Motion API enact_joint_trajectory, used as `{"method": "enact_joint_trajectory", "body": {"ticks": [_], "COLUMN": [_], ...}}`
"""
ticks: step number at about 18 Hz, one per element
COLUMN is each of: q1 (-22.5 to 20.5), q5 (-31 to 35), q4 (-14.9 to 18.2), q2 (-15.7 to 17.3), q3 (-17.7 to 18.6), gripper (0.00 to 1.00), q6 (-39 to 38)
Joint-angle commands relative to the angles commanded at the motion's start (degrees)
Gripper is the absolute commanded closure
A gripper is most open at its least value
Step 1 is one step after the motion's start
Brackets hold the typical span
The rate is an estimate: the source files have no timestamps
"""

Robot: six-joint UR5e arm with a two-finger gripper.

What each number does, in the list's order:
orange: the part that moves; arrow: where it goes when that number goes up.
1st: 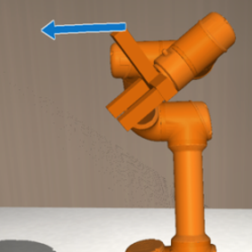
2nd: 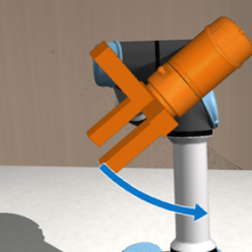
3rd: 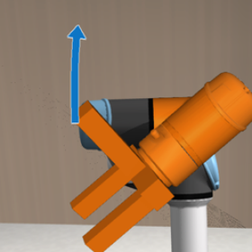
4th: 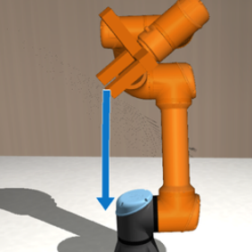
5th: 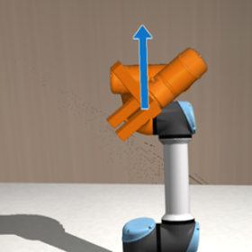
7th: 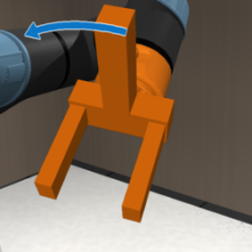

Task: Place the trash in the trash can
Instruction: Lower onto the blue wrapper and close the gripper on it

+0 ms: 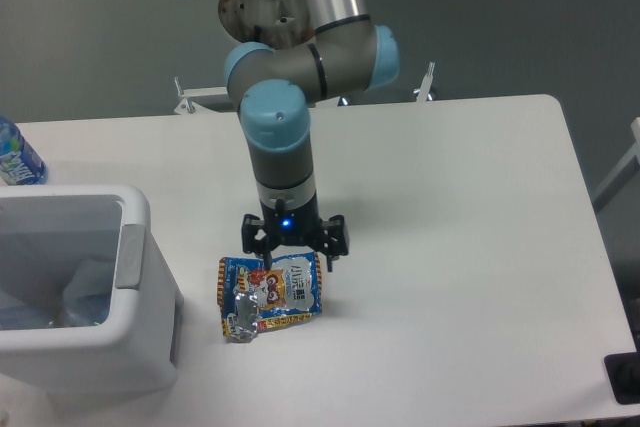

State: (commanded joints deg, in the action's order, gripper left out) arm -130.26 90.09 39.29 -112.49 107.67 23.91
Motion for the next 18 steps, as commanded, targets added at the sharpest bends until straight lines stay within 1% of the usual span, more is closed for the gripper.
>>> {"method": "enact_joint_trajectory", "body": {"ticks": [2, 8, 18], "q1": [0.1, 0.2, 0.2], "q5": [0.0, 0.1, 0.1], "q4": [0.0, -0.3, -0.2], "q2": [-1.1, -4.7, -6.3], "q3": [0.3, -0.5, -1.5], "gripper": [0.00, 0.00, 0.00], "q6": [-0.4, -0.5, -0.6]}}
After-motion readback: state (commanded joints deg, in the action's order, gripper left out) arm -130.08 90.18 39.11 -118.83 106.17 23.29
